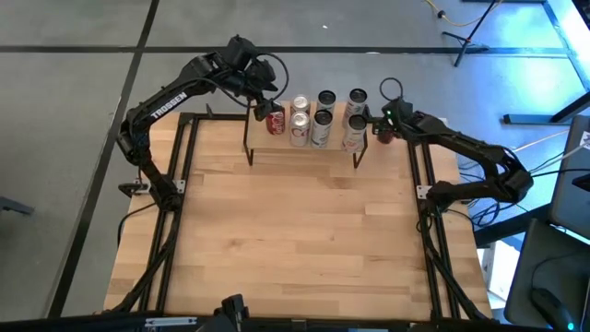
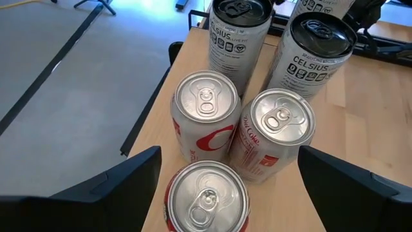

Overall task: Place canned beverage on shelf
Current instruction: Put the red soda can on the shelf aligned with the other red soda can

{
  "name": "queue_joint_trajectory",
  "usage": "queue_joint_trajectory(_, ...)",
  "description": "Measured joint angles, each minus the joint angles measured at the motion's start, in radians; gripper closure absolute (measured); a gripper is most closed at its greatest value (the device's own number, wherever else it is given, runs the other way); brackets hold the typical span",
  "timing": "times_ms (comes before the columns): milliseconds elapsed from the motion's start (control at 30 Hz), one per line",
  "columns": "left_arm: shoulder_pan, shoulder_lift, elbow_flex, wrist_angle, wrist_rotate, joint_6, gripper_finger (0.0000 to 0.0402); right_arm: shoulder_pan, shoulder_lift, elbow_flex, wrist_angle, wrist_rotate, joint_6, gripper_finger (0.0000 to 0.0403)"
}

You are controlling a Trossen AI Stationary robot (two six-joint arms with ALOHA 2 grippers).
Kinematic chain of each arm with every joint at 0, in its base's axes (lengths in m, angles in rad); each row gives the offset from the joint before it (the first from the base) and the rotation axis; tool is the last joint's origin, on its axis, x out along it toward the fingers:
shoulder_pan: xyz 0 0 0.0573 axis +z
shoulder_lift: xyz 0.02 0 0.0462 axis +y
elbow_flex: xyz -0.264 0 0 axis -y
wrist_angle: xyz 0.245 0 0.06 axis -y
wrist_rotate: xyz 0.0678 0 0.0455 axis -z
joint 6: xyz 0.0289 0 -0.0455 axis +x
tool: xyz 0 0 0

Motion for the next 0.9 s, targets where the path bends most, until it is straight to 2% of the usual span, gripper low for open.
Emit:
queue_joint_trajectory(333, 0.000, 0.000, 0.000, 0.000, 0.000, 0.000, 0.0051, 0.000, 0.097, 0.000, 0.026, 0.024, -0.052, 0.0096)
queue_joint_trajectory(633, 0.000, 0.000, 0.000, 0.000, 0.000, 0.001, 0.0051, 0.003, 0.088, 0.001, -0.001, 0.042, -0.098, 0.0215)
queue_joint_trajectory(900, 0.000, 0.000, 0.000, 0.001, 0.000, 0.000, 0.0051, 0.003, -0.018, 0.025, -0.109, 0.005, -0.125, 0.0271)
